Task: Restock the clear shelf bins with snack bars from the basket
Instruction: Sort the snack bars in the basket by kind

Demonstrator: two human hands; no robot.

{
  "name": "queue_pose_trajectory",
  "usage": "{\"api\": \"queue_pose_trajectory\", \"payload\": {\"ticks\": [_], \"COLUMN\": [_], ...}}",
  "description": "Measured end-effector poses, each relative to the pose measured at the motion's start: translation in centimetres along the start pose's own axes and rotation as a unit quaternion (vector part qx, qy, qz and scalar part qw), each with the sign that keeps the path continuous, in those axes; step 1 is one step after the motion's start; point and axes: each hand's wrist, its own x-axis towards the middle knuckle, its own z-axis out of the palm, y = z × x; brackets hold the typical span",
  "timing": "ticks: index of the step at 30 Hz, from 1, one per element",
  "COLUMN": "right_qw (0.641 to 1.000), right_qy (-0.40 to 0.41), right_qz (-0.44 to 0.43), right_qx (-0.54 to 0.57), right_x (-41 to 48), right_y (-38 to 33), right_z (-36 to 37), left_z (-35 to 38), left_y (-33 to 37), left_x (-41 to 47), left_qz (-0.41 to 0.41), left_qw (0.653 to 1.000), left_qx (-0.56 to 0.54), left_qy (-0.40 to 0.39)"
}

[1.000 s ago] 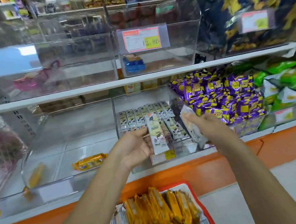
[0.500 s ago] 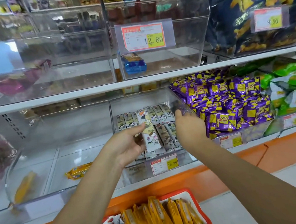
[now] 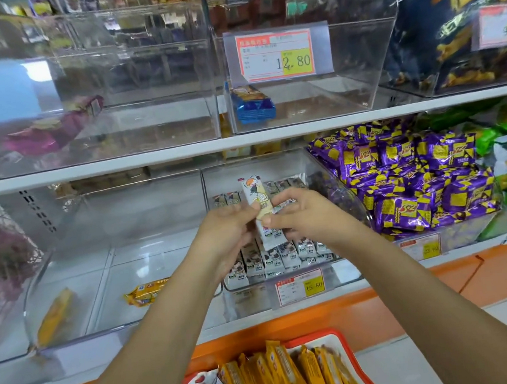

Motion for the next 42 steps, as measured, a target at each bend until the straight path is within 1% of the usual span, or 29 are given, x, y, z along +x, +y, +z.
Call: {"api": "queue_pose_trajectory", "payload": {"ticks": [2, 3, 5, 6, 7, 8, 10, 12, 14, 16, 17, 19, 21, 23, 24, 26, 29, 30, 31, 33, 34, 35, 36, 38, 39, 40, 42], "right_qw": [0.999, 0.998, 0.996, 0.995, 0.994, 0.993, 0.99, 0.99, 0.99, 0.982, 0.976, 0.968, 0.964, 0.961, 0.961, 0.96, 0.949, 0.948, 0.948, 0.949, 0.947, 0.94, 0.928, 0.893, 0.88, 0.868, 0.848], "right_qy": [0.034, 0.051, 0.086, 0.098, 0.106, 0.111, 0.121, 0.126, 0.133, 0.15, 0.161, 0.166, 0.156, 0.154, 0.16, 0.161, 0.11, 0.084, 0.054, -0.01, -0.043, -0.074, -0.104, -0.161, -0.187, -0.21, -0.234], "right_qz": [0.001, 0.001, 0.009, 0.016, 0.025, 0.036, 0.053, 0.052, 0.043, 0.033, 0.03, 0.036, 0.038, 0.021, 0.005, -0.031, -0.101, -0.118, -0.123, -0.097, -0.084, -0.069, -0.051, -0.012, 0.009, 0.026, 0.045], "right_qx": [0.017, 0.027, 0.03, 0.028, 0.026, 0.028, 0.043, 0.037, -0.021, -0.108, -0.145, -0.182, -0.213, -0.231, -0.227, -0.227, -0.279, -0.285, -0.288, -0.3, -0.308, -0.325, -0.355, -0.42, -0.437, -0.45, -0.474], "right_x": [1.1, 1.8, 3.3, 4.2, 5.2, 6.1, 8.1, 9.9, 11.0, 11.4, 11.3, 11.3, 10.6, 9.7, 9.0, 6.7, 1.9, 0.0, -1.7, -4.2, -4.9, -5.4, -5.7, -6.1, -6.2, -6.4, -6.8], "right_y": [-0.1, -0.1, -0.2, -0.3, -0.4, -0.5, -0.6, -0.6, -0.7, -0.8, -0.9, -0.7, -0.8, -1.1, -1.4, -2.4, -3.6, -3.7, -3.6, -2.5, -1.6, -0.5, 0.6, 2.8, 4.0, 5.2, 7.4], "right_z": [0.3, 0.4, 0.6, 0.8, 1.2, 1.8, 3.3, 5.1, 6.9, 8.0, 8.3, 8.5, 8.6, 8.6, 8.5, 8.6, 9.2, 9.8, 10.5, 12.4, 13.5, 14.8, 16.2, 19.3, 20.9, 22.5, 25.3], "left_z": [-0.6, -1.1, -2.1, -2.8, -3.6, -4.5, -5.7, -6.3, -6.7, -6.8, -7.0, -7.4, -7.8, -8.4, -8.8, -10.1, -13.0, -14.4, -15.7, -18.3, -19.4, -20.3, -21.0, -22.1, -22.4, -22.5, -22.6], "left_y": [0.0, 0.0, 0.3, 0.4, 0.3, 0.2, -0.5, -1.2, -1.9, -2.2, -2.2, -2.1, -1.8, -1.4, -1.2, -1.2, -2.6, -3.4, -4.2, -6.2, -7.4, -8.6, -10.0, -12.6, -13.6, -14.4, -15.4], "left_x": [0.1, 0.1, -0.4, -0.7, -0.7, -0.8, -0.6, -0.5, -0.6, -0.9, -1.2, -1.9, -3.2, -5.1, -6.2, -8.5, -11.2, -11.9, -12.5, -13.8, -14.4, -15.1, -15.7, -16.8, -17.5, -18.0, -19.0], "left_qz": [0.05, 0.09, 0.168, 0.19, 0.196, 0.179, 0.117, 0.094, 0.105, 0.116, 0.121, 0.111, 0.083, 0.048, 0.036, 0.03, 0.021, 0.013, 0.005, -0.03, -0.056, -0.085, -0.12, -0.195, -0.228, -0.254, -0.304], "left_qw": [0.988, 0.972, 0.917, 0.892, 0.876, 0.871, 0.877, 0.891, 0.891, 0.889, 0.894, 0.904, 0.931, 0.967, 0.976, 0.977, 0.965, 0.954, 0.935, 0.879, 0.857, 0.844, 0.832, 0.798, 0.791, 0.795, 0.831], "left_qx": [0.142, 0.209, 0.334, 0.373, 0.394, 0.411, 0.428, 0.424, 0.432, 0.436, 0.427, 0.408, 0.353, 0.251, 0.215, 0.209, 0.259, 0.297, 0.351, 0.471, 0.507, 0.524, 0.538, 0.57, 0.567, 0.551, 0.466], "left_qy": [0.026, 0.054, 0.137, 0.173, 0.196, 0.204, 0.187, 0.136, 0.094, 0.073, 0.065, 0.054, 0.039, 0.019, 0.014, 0.006, 0.016, 0.03, 0.046, 0.066, 0.069, 0.068, 0.065, 0.036, 0.023, 0.015, 0.013]}}
